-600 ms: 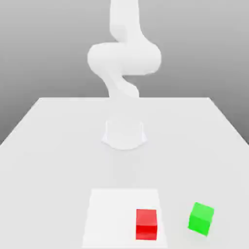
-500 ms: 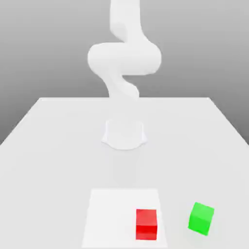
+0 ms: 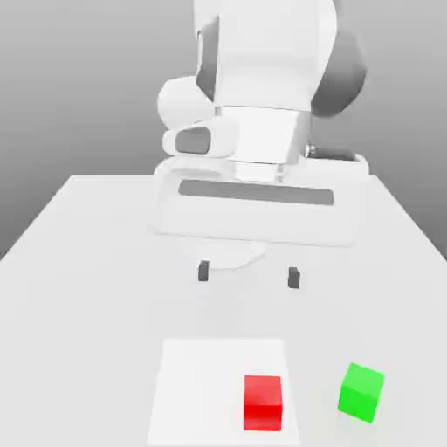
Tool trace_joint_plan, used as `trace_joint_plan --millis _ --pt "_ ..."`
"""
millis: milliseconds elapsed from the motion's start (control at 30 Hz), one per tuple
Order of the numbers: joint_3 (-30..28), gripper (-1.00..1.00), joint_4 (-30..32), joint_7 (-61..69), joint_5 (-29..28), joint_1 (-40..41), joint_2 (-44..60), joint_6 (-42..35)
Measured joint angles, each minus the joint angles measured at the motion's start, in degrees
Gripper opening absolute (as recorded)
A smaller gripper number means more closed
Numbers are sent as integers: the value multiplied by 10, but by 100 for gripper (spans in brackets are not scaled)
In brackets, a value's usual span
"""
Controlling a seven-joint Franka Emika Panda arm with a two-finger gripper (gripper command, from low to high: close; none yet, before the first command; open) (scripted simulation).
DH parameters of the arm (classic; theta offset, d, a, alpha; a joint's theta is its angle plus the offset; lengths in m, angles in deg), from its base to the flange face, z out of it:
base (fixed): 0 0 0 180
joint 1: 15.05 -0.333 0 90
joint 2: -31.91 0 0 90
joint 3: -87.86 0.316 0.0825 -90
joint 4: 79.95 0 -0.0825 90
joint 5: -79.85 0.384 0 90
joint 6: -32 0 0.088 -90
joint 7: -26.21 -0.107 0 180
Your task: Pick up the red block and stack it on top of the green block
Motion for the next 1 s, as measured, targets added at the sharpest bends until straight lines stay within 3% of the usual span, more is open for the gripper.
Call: trace_joint_plan --millis 200,333,367,600,767,1000 --pt "10 0 28 -1 24 -7 120 57" --pt "-9 0 20 -19 3 -21 202 121" --pt "-16 -100 17 -24 -4 -27 222 138" --pt "-16 -100 16 -26 -6 -27 227 143" --pt "5 -100 30 -2 28 -14 139 69" --pt "68 -100 19 -161 39 -101 90 8"
